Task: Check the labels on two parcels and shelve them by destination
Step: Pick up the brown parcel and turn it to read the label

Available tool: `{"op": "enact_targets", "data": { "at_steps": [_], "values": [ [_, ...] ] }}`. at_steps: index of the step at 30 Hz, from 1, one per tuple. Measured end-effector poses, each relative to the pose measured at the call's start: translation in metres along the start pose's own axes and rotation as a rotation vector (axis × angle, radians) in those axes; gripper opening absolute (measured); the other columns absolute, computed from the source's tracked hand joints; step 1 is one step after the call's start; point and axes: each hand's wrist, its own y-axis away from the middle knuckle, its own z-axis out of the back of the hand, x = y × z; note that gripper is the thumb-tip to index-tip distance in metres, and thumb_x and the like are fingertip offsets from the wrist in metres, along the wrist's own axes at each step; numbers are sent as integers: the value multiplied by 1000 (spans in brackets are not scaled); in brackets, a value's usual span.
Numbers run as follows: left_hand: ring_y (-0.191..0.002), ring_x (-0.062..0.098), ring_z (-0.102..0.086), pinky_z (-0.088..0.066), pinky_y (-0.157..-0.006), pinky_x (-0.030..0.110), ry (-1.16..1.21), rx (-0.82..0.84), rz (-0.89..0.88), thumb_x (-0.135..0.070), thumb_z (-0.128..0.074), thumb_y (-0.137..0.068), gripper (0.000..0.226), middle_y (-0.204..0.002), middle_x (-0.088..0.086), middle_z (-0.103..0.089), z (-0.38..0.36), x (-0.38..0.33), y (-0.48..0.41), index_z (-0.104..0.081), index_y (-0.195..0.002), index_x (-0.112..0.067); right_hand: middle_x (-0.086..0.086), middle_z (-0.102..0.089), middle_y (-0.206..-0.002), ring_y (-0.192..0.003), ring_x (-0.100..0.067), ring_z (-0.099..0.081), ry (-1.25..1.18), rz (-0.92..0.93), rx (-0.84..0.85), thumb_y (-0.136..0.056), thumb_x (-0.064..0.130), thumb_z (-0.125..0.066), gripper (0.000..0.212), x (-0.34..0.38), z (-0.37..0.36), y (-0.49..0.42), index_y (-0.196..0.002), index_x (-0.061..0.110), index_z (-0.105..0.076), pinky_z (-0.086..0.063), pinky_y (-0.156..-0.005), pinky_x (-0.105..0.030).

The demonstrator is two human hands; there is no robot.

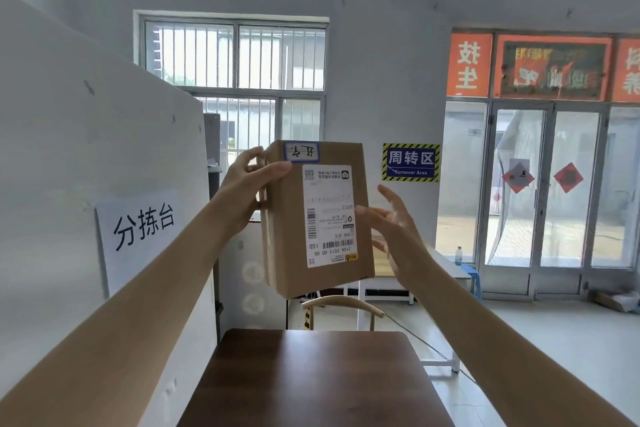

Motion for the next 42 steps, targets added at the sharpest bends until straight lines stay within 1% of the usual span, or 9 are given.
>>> {"op": "enact_targets", "data": {
  "at_steps": [3,6,10,16,18,22,27,32,42],
  "values": [
    [-111,33,-61,-58,-78,49,28,88,-10,-57,-85,-52,103,-116,15,-65,4,3,2,-47,-136,-10,0,-61,-129,-134,-31,-45,-78,-2,64,-37,67,-84,124,4,0,-1,-145,37,-31,-28,-109,-59],
    [-108,34,-59,-56,-74,45,44,165,-33,-59,-84,-53,105,-110,12,-66,4,2,3,-45,-136,-6,2,-74,-111,-123,-31,-59,-170,-9,143,-45,59,-88,111,-2,3,-4,-142,34,-41,-38,-106,-64],
    [-110,35,-59,-55,-75,43,68,227,-44,-56,-84,-57,104,-121,20,-60,1,1,7,-42,-139,-8,-6,-73,-111,-101,-28,-72,-272,-2,213,-71,30,-74,62,-10,2,-1,-130,30,-54,-60,-81,-46],
    [-122,33,-56,-56,-75,42,117,157,-22,-58,-87,-49,123,-122,10,-66,1,5,10,-27,-150,-21,-4,-75,-109,-99,-26,-73,-287,23,164,-77,28,-68,56,-13,1,-1,-131,29,-54,-61,-79,-43],
    [-122,24,-58,-50,-88,48,151,110,-23,-61,-88,-39,133,-121,1,-69,0,10,12,-23,-151,-29,-4,-75,-110,-104,-28,-71,-274,35,136,-76,30,-69,63,-14,-1,-2,-136,28,-51,-58,-88,-51],
    [-136,31,-42,-33,-109,62,146,77,-66,-63,-88,-37,123,-152,10,-38,-1,22,21,-31,-145,-44,-6,-72,-117,-114,-31,-67,-295,44,69,-67,42,-78,78,-13,-3,-7,-138,31,-49,-49,-99,-62],
    [-138,26,-42,-39,-107,59,41,82,-118,-63,-87,-42,112,-152,-1,-40,-2,38,38,-37,-141,-47,-6,-74,-115,-113,-34,-66,-328,52,19,-73,40,-72,61,-6,-5,-14,-131,30,-56,-53,-94,-60],
    [-129,30,-52,-52,-91,61,34,111,-176,-51,-89,-50,99,-140,0,-56,-9,40,47,-43,-138,-45,-4,-77,-104,-101,-30,-72,-348,78,16,-78,34,-71,55,-1,-14,-11,-130,24,-56,-62,-73,-42],
    [-124,31,-56,-49,-94,62,107,137,-160,-34,-80,-69,88,-136,4,-59,3,49,41,-37,-146,-36,5,-77,-98,-91,-20,-74,-205,175,74,-78,26,-73,35,9,-17,-8,-111,30,-63,-62,-73,-32]
  ]
}}
